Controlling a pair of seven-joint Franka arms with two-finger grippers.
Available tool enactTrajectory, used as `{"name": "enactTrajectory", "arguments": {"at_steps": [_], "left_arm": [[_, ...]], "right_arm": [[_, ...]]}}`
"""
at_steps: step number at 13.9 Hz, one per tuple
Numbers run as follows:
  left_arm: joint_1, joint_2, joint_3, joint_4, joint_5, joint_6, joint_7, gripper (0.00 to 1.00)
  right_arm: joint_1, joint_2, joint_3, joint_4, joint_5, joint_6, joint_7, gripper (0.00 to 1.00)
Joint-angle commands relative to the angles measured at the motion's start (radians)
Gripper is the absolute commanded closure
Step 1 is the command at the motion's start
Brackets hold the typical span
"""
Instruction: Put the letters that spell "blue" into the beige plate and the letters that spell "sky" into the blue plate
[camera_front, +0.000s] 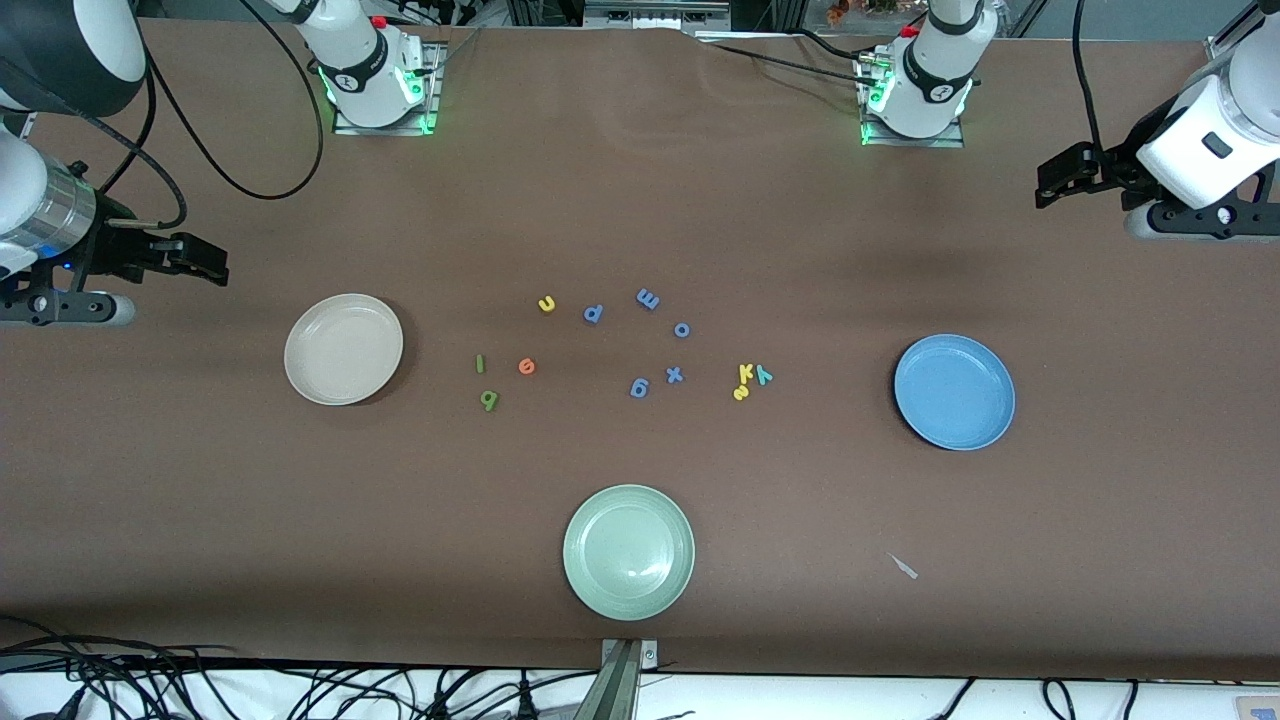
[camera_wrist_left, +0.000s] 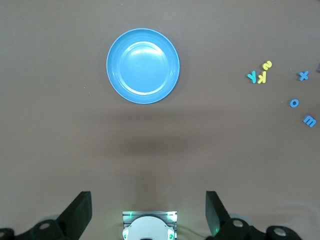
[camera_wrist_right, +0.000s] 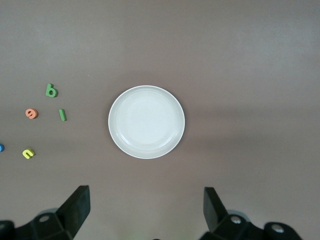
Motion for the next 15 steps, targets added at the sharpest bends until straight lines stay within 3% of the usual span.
{"name": "enactTrajectory", "arguments": {"at_steps": [1, 15], "left_arm": [[0.002, -0.023, -0.004, -0.024, 0.016, 0.014, 0.001, 0.00], [0.002, -0.021, -0.003, -0.016, 0.016, 0.013, 0.002, 0.00]], "right_arm": [[0.002, -0.009, 0.000, -0.001, 0.014, -0.007, 0.003, 0.00], [0.008, -0.007, 0.000, -0.001, 0.014, -0.007, -0.014, 0.00]]}}
